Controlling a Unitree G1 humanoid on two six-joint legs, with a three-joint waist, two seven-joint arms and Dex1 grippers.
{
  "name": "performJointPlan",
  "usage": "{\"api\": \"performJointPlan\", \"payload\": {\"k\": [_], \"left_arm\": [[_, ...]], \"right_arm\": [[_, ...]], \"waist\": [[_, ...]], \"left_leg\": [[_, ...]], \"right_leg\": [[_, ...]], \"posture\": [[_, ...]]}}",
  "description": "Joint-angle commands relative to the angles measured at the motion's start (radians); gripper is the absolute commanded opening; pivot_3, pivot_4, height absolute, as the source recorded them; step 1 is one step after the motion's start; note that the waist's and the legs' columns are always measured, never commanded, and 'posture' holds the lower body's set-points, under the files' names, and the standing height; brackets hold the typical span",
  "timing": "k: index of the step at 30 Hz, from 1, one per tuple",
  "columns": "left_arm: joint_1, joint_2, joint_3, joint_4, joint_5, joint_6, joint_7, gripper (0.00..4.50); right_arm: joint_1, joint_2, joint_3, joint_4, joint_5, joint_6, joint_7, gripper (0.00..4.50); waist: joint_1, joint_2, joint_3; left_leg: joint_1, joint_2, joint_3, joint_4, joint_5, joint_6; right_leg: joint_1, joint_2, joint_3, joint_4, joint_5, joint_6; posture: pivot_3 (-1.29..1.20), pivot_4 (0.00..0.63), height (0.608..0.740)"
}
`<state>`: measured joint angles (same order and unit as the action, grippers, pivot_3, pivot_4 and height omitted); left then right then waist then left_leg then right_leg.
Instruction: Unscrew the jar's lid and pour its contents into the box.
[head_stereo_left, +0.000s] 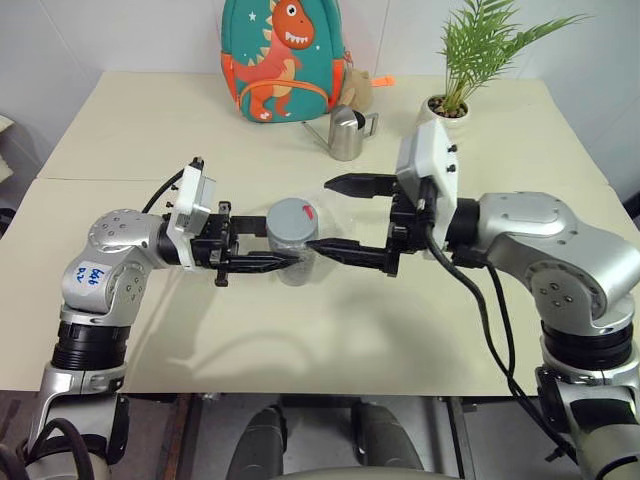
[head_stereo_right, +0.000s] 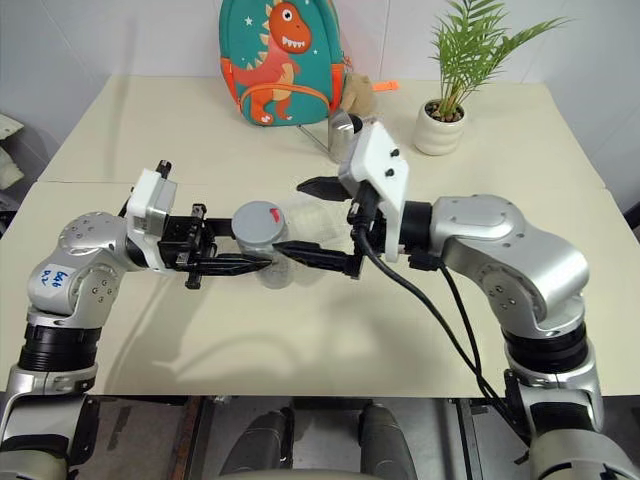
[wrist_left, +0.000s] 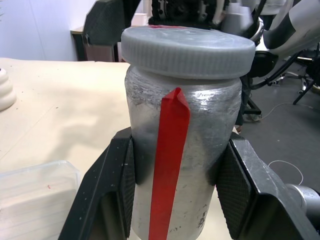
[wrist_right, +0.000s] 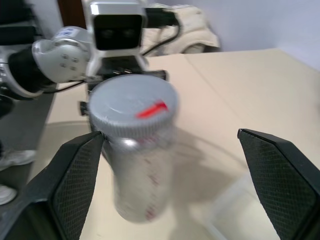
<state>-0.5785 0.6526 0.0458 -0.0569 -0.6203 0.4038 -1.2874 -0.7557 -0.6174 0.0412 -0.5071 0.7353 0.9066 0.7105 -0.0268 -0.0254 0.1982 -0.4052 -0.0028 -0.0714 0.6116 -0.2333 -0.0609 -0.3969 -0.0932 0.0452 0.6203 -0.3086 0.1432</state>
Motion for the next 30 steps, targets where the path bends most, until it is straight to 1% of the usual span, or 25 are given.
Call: {"api": "performJointPlan", "payload": {"k": [1, 7, 12, 15, 21, 26, 30], "left_arm": [[-0.012, 0.012, 0.014, -0.008, -0.005, -0.012, -0.013, 1.84], [-0.02, 0.008, 0.014, 0.001, -0.002, -0.012, -0.012, 1.84], [-0.031, -0.014, 0.013, 0.023, -0.006, -0.017, -0.003, 1.84], [-0.035, -0.024, 0.008, 0.032, -0.003, -0.021, -0.004, 1.84], [-0.043, -0.034, -0.001, 0.041, 0.002, -0.026, -0.008, 1.84], [-0.042, -0.036, -0.007, 0.04, 0.005, -0.033, -0.01, 1.84], [-0.029, -0.036, -0.008, 0.022, 0.002, -0.034, -0.004, 1.84]], "right_arm": [[0.023, -0.05, -0.045, -0.031, 0.004, 0.003, 0.008, 4.48], [0.026, -0.085, -0.074, -0.023, 0.022, -0.002, 0.016, 4.48], [-0.01, -0.031, -0.106, -0.015, 0.089, 0.015, -0.023, 4.48], [-0.035, 0.013, -0.102, -0.009, 0.118, 0.016, -0.043, 4.48], [-0.061, 0.11, -0.043, 0.009, 0.137, 0.009, -0.058, 4.48], [-0.067, 0.131, 0.011, 0.025, 0.118, -0.016, -0.015, 4.48], [-0.087, 0.162, 0.07, 0.054, 0.067, -0.058, 0.004, 4.48]], "waist": [[0.0, 0.0, 0.0], [-0.001, 0.0, 0.0], [-0.001, 0.0, 0.0], [-0.001, 0.0, 0.0], [0.0, 0.0, 0.0], [0.0, 0.0, 0.0], [-0.003, 0.0, 0.0]], "left_leg": [[0.0, 0.0, 0.0, 0.0, 0.0, 0.0], [0.0, 0.0, 0.0, 0.0, 0.0, 0.0], [0.0, 0.0, 0.0, 0.0, 0.0, 0.0], [0.0, 0.0, 0.0, 0.0, 0.0, 0.0], [0.0, 0.0, 0.0, 0.0, 0.0, 0.0], [0.0, 0.0, 0.0, 0.0, 0.0, 0.0], [0.0, 0.0, 0.0, 0.0, 0.0, 0.0]], "right_leg": [[0.0, 0.0, 0.0, 0.0, 0.0, 0.0], [0.0, 0.0, 0.0, 0.0, 0.0, 0.0], [0.0, 0.0, 0.0, 0.0, 0.0, 0.0], [0.0, 0.0, 0.0, 0.0, 0.0, 0.0], [0.0, 0.0, 0.0, 0.0, 0.0, 0.0], [0.0, 0.0, 0.0, 0.0, 0.0, 0.0], [0.0, 0.0, 0.0, 0.0, 0.0, 0.0]], "posture": [[0.0, 0.15, 0.74], [0.0, 0.15, 0.74], [0.0, 0.15, 0.74], [0.0, 0.15, 0.74], [0.0, 0.15, 0.74], [0.0, 0.15, 0.74], [0.0, 0.15, 0.74]]}}
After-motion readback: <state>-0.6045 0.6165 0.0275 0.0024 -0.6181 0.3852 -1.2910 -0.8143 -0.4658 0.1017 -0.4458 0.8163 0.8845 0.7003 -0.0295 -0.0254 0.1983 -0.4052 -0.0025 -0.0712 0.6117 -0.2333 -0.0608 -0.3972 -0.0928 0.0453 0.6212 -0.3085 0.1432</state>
